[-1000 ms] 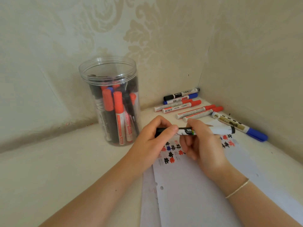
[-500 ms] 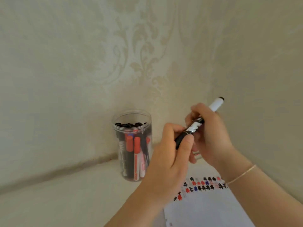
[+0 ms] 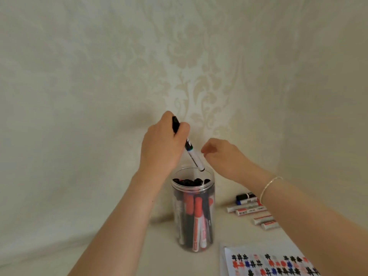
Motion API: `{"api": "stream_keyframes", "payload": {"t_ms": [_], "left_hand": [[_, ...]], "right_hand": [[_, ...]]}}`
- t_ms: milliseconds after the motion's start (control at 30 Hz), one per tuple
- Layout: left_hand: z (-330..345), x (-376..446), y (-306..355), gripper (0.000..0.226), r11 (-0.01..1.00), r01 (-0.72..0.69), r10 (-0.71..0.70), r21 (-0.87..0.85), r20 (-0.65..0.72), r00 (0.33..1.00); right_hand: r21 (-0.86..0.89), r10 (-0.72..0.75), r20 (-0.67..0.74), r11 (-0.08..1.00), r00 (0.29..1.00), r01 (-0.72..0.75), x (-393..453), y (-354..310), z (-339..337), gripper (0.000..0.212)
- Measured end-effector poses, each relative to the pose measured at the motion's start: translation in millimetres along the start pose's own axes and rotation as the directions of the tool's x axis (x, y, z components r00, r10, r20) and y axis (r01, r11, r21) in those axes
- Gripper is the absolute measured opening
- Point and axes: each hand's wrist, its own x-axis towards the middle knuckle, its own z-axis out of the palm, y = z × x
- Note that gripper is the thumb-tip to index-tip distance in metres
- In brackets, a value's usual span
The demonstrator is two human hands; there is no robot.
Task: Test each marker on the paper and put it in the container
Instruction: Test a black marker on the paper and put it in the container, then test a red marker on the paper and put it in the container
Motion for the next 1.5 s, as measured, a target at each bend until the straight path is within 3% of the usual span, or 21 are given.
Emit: {"api": "stream_keyframes", "payload": {"t_ms": [167,333,533,733,833,933,1033,1133,1200,1233,1267,1300,1367,1433,1500], "left_hand": [[14.0,1.4,-3.2,0.025,0.985,-0.132,0.092,0.114,0.304,0.948],[33.3,-4.3,-10.1,0.023,0.940,-0.263,0.103,0.218,0.552,0.828],[36.1,-2.4,-21.5,0.026,0.956,-0.126,-0.148,0.266,0.804,0.576],[36.2,3.2,-12.0,0.033,0.975,0.060,-0.222,0.216,0.889,0.401],[42.5,4.1,-12.4,0.025,0.968,0.028,-0.242,0.248,0.905,0.350],[46.4,7.3,-13.7,0.028,0.962,-0.035,-0.242,0.272,0.901,0.361],[52.8,8.5,-10.5,0.015,0.935,-0.177,-0.213,0.308,0.886,0.413],[54.5,9.2,-6.3,0.007,0.921,-0.184,-0.226,0.343,0.856,0.464],[50.9,10.7,-5.7,0.010,0.889,-0.238,-0.210,0.391,0.810,0.547],[48.0,9.8,-4.3,0.010,0.879,-0.250,-0.173,0.405,0.761,0.625],[44.8,7.3,-1.7,0.013,0.887,-0.237,-0.115,0.397,0.686,0.718],[42.2,2.6,3.1,0.013,0.911,-0.211,-0.041,0.355,0.586,0.809],[39.2,-12.7,20.6,0.011,0.959,-0.204,0.123,0.196,0.362,0.924],[40.7,-29.7,39.4,0.010,0.972,-0.230,0.234,-0.043,0.236,0.943],[50.0,-46.4,52.9,0.008,0.946,-0.245,0.292,-0.210,0.235,0.927]], "right_hand": [[-0.080,0.121,0.241,0.991,0.963,-0.105,-1.0,9.6,8.5,0.025],[-0.066,0.140,0.267,0.990,0.953,-0.127,0.8,11.2,11.4,0.028],[0.201,0.120,0.235,0.965,0.965,-0.168,-2.7,21.2,10.3,0.026],[0.342,0.132,0.168,0.922,0.977,-0.183,-6.8,32.0,14.3,0.025],[0.477,0.158,0.210,0.845,0.965,-0.242,-7.0,37.8,8.2,0.023],[0.487,0.119,0.204,0.849,0.972,-0.206,-7.6,42.6,10.6,0.024],[0.430,0.097,0.135,0.891,0.986,-0.147,-7.6,46.3,17.9,0.025],[0.492,0.087,0.140,0.859,0.986,-0.146,-7.1,47.7,17.9,0.025],[0.584,0.141,0.135,0.788,0.981,-0.194,-5.9,56.5,15.0,0.022],[0.572,0.189,0.079,0.795,0.979,-0.200,-4.3,67.5,14.5,0.020],[0.460,0.226,-0.010,0.866,0.974,-0.196,-2.8,84.3,14.4,0.019],[0.243,0.220,-0.072,0.950,0.973,-0.197,-2.6,104.8,15.7,0.022],[-0.250,0.190,0.056,0.953,0.980,-0.170,-7.7,139.5,22.5,0.030],[-0.506,0.193,0.230,0.861,0.954,-0.051,-16.0,164.9,31.5,0.033],[-0.586,0.125,0.257,0.809,0.958,0.052,-20.4,172.7,36.2,0.032]]}}
